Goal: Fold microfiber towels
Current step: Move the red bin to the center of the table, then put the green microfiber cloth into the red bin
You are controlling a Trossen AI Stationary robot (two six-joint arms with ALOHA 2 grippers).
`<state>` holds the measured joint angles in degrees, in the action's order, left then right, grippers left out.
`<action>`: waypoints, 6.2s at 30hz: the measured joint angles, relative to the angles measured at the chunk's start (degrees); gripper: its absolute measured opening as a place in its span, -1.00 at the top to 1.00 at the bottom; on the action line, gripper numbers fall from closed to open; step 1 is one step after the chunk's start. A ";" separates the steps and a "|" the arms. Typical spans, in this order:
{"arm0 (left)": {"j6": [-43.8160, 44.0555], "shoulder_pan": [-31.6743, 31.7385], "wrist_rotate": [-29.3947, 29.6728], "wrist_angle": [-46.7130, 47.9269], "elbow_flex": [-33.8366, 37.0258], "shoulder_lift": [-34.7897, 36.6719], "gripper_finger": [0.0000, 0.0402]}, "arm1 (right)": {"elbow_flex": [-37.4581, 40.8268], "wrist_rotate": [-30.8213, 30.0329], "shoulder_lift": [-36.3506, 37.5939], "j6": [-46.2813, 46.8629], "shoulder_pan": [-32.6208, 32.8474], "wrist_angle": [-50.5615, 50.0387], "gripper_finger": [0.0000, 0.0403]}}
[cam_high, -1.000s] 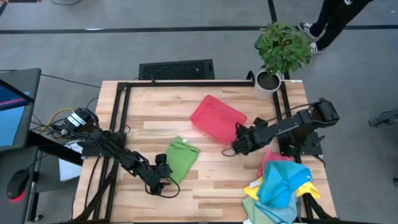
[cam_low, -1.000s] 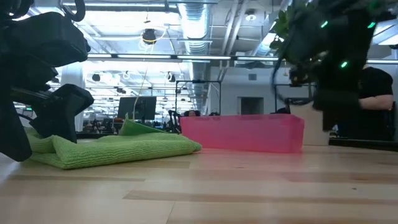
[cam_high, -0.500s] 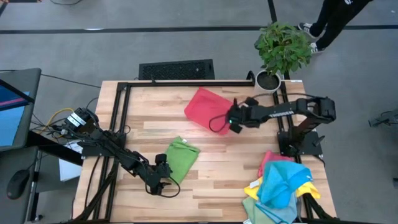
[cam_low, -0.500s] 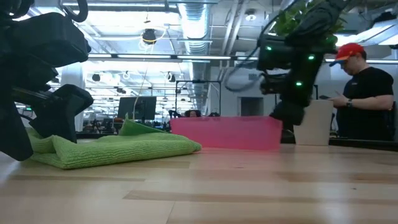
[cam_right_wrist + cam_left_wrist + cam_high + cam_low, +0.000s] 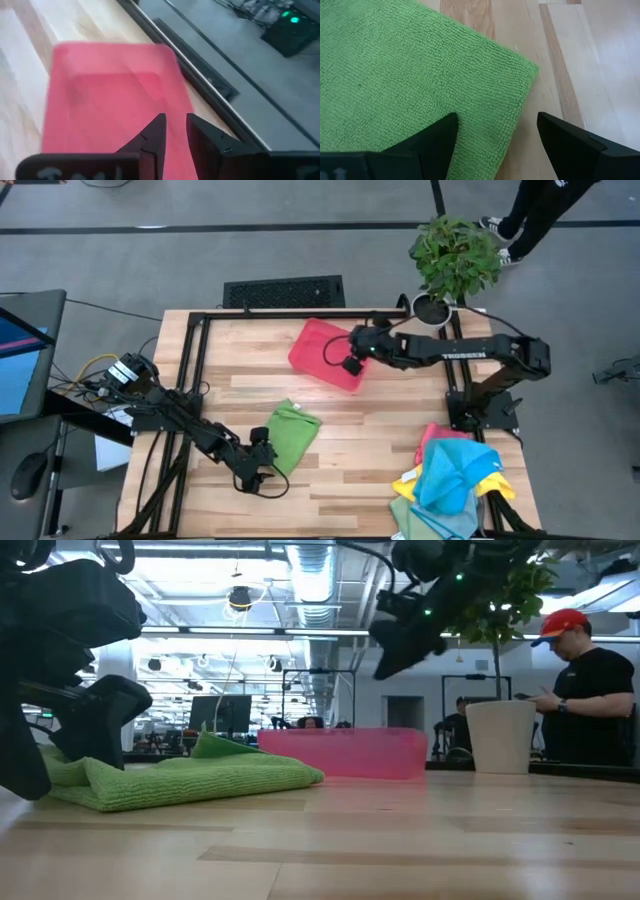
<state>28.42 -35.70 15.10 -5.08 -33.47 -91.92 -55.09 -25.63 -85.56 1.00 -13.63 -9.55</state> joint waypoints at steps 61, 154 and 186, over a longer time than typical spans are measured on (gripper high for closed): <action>1.90 0.70 -10.28 1.73 -0.08 1.76 -0.34 | -24.35 29.99 -26.70 0.47 7.02 0.71 0.49; 106.94 -21.54 20.83 40.39 -17.84 -5.60 -0.34 | -19.36 13.54 -35.76 27.98 27.37 11.40 -0.27; 108.91 -19.97 18.64 43.47 -19.43 -6.26 -0.34 | -19.38 13.67 -36.68 29.18 27.24 13.39 -0.27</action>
<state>137.34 -55.66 33.74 38.39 -52.90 -98.18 -74.47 -11.97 -122.23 30.17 13.61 3.85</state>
